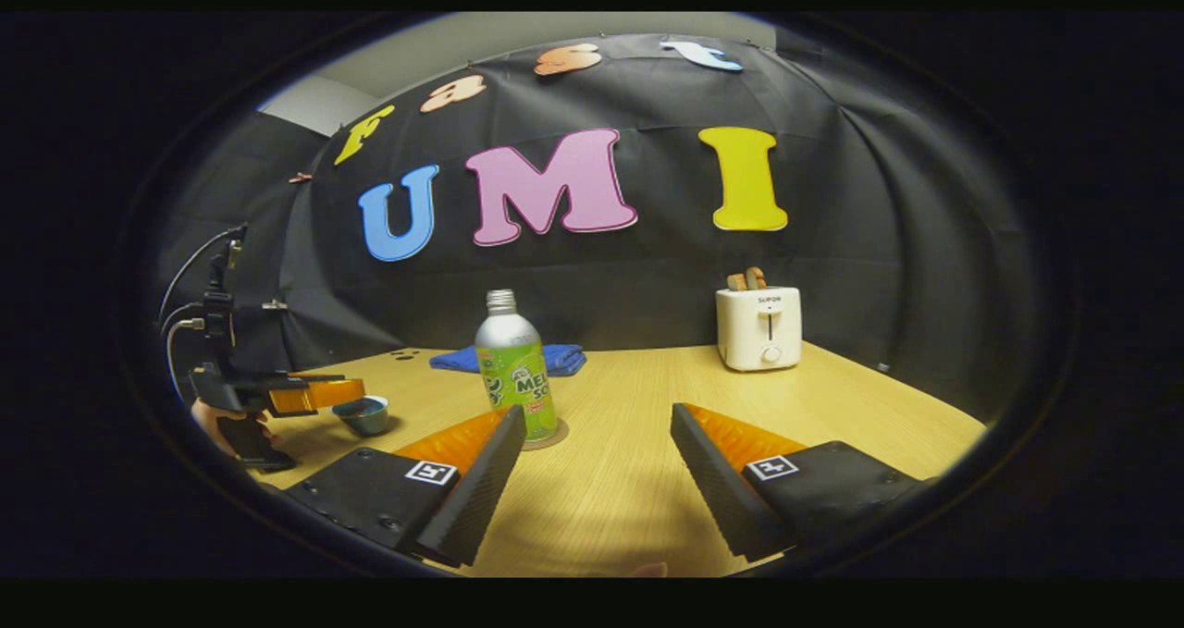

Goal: Open the teacup lid with one hand, grasp the water bottle and pour water into the teacup with the other hand; after pouring, place the water bottle on the coaster and then close the teacup lid.

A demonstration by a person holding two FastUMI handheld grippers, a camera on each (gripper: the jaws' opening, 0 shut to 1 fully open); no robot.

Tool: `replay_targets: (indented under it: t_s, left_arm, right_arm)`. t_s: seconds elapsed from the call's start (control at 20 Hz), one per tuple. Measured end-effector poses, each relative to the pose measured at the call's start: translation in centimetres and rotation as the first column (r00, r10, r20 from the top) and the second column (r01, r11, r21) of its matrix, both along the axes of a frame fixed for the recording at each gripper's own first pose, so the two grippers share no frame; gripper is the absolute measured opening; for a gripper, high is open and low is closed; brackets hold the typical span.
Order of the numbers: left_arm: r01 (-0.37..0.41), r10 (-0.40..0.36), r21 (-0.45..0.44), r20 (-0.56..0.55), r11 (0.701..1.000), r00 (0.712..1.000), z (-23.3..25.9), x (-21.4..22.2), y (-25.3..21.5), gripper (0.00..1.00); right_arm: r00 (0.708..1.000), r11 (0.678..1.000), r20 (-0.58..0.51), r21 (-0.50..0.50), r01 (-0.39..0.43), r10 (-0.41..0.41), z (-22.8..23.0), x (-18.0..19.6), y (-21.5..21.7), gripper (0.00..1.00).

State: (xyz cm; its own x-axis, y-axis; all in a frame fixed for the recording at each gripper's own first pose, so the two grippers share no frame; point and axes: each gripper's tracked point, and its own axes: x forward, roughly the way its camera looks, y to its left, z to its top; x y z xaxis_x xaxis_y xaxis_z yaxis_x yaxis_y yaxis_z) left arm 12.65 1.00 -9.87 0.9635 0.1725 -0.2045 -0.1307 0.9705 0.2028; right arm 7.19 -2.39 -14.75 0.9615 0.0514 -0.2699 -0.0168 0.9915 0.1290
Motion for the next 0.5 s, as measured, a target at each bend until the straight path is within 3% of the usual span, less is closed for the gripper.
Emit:
replay_targets:
  t_s: [0.25, 0.35, 0.5]
  left_arm:
    - [0.027, -0.025, -0.022, 0.09, 0.999, 0.996, 3.6, -2.6, -0.7, 0.88]
    - [0.016, -0.013, -0.023, 0.126, 1.0, 0.992, 5.0, -4.0, -0.2, 0.97]
    - [-0.004, 0.008, -0.022, 0.16, 1.0, 0.987, 6.4, -6.2, 1.0, 0.97]
  right_arm:
    - [0.999, 1.0, 0.031, -0.007, -0.026, 0.027, 1.7, -0.5, 1.5, 0.98]
    - [0.998, 0.999, 0.047, -0.024, -0.033, 0.034, 2.5, -0.6, 2.1, 0.98]
    - [0.996, 0.997, 0.073, -0.051, -0.05, 0.054, 4.0, -1.1, 3.3, 0.97]
